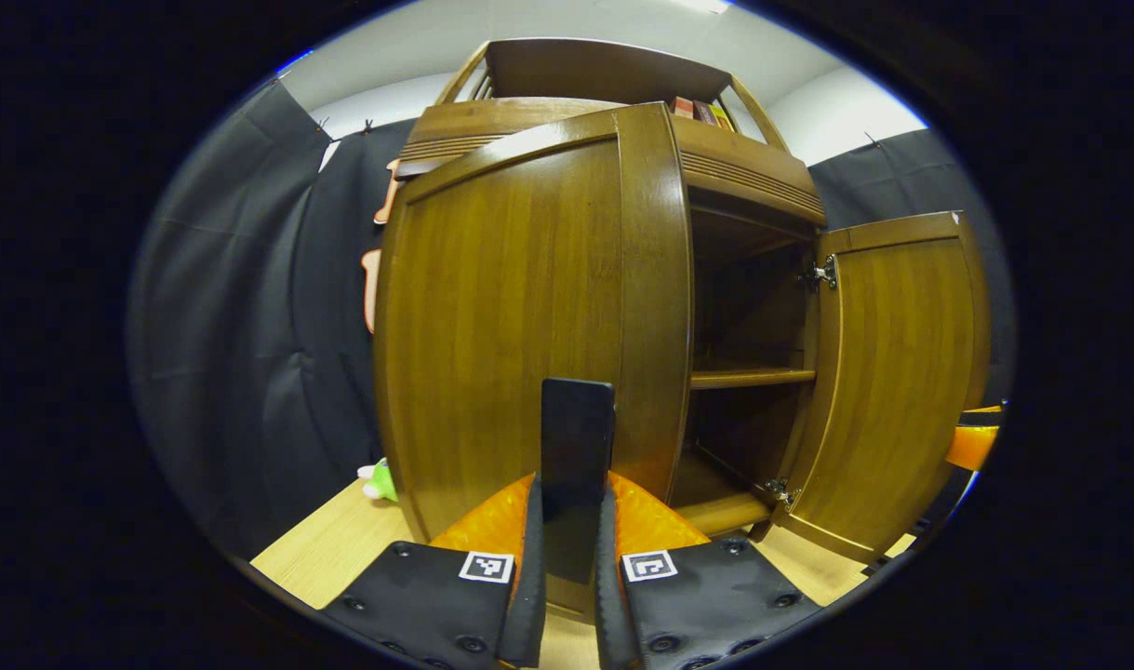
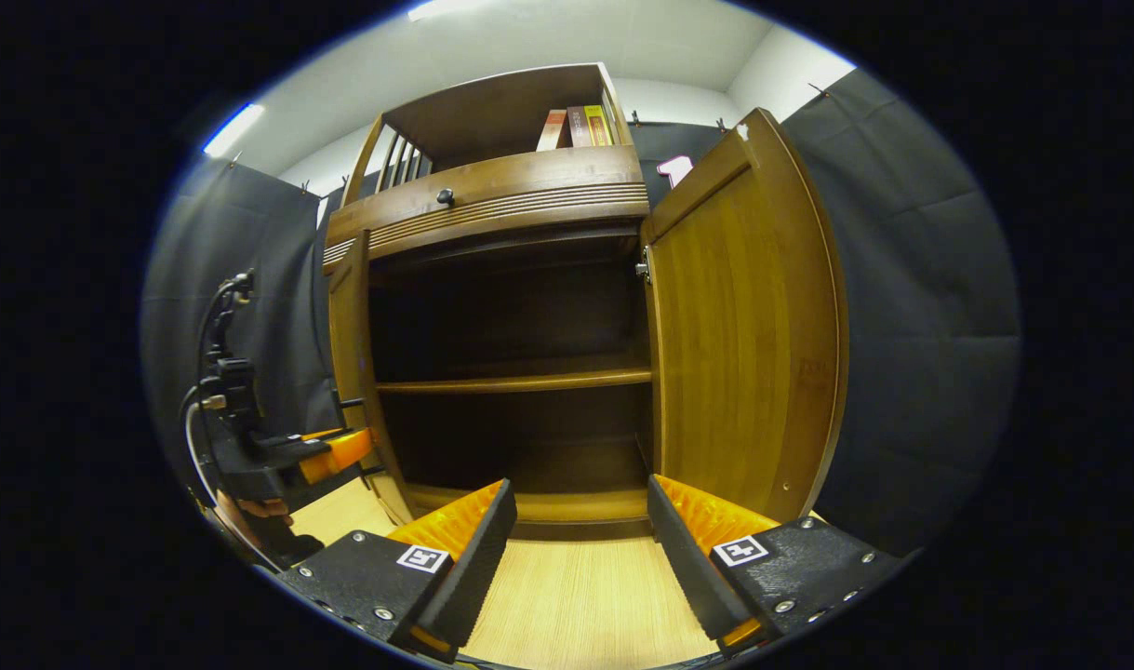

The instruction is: Open the right door of the double-door shoe cabinet with the right hand, and open the left door with the left hand.

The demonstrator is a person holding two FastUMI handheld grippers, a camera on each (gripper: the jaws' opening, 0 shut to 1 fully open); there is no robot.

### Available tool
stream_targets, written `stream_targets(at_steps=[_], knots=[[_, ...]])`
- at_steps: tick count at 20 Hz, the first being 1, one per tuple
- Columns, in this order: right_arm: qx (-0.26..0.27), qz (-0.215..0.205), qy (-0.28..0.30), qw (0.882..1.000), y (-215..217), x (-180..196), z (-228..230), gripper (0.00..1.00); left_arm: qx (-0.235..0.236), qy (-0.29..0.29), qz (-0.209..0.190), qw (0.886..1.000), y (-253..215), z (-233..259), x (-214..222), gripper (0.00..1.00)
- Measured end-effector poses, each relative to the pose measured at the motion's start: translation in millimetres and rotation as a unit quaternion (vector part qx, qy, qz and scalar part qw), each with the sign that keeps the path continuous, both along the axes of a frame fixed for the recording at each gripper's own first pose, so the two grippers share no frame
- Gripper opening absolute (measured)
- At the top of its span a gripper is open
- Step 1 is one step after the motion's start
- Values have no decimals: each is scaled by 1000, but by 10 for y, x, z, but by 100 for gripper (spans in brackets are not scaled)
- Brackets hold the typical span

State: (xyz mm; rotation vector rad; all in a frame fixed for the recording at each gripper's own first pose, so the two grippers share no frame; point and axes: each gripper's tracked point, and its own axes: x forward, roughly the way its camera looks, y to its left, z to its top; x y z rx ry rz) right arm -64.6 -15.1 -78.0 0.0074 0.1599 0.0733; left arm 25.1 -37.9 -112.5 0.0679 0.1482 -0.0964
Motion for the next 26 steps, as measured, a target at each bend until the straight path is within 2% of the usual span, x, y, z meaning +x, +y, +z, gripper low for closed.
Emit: stream_targets(at_steps=[8, 9, 10, 11, 12, 15, 18, 20, 23, 25, 26], knots=[[-11, 15, -17, 1000, 208, 205, 108, 88, 11, -12, 52, 999, 656, 180, -463, 28], [-12, 16, -19, 1000, 241, 220, 112, 94, 9, -14, 59, 998, 749, 184, -499, 28], [-14, 16, -20, 1000, 269, 236, 113, 88, 2, -15, 60, 998, 820, 191, -530, 27], [-14, 16, -20, 1000, 300, 244, 110, 88, -6, -13, 61, 998, 855, 204, -558, 28], [-14, 18, -20, 1000, 343, 257, 107, 88, -14, -14, 54, 998, 903, 236, -595, 22], [-13, 22, -18, 1000, 474, 276, 81, 88, -5, -14, 44, 999, 1120, 270, -652, 21], [-14, 28, -15, 999, 609, 327, 57, 88, -27, -15, 43, 999, 1335, 319, -679, 17], [-21, 24, -18, 999, 632, 373, 68, 88, -37, -12, 31, 999, 1450, 331, -687, 19], [-28, 17, -24, 999, 672, 423, 105, 88, -4, -19, 27, 999, 1698, 346, -684, 18], [-32, 11, -28, 999, 687, 427, 127, 88, -4, -19, 13, 1000, 1811, 352, -664, 19], [-33, 8, -29, 999, 696, 429, 133, 88, -16, -17, 5, 1000, 1850, 360, -656, 11]])
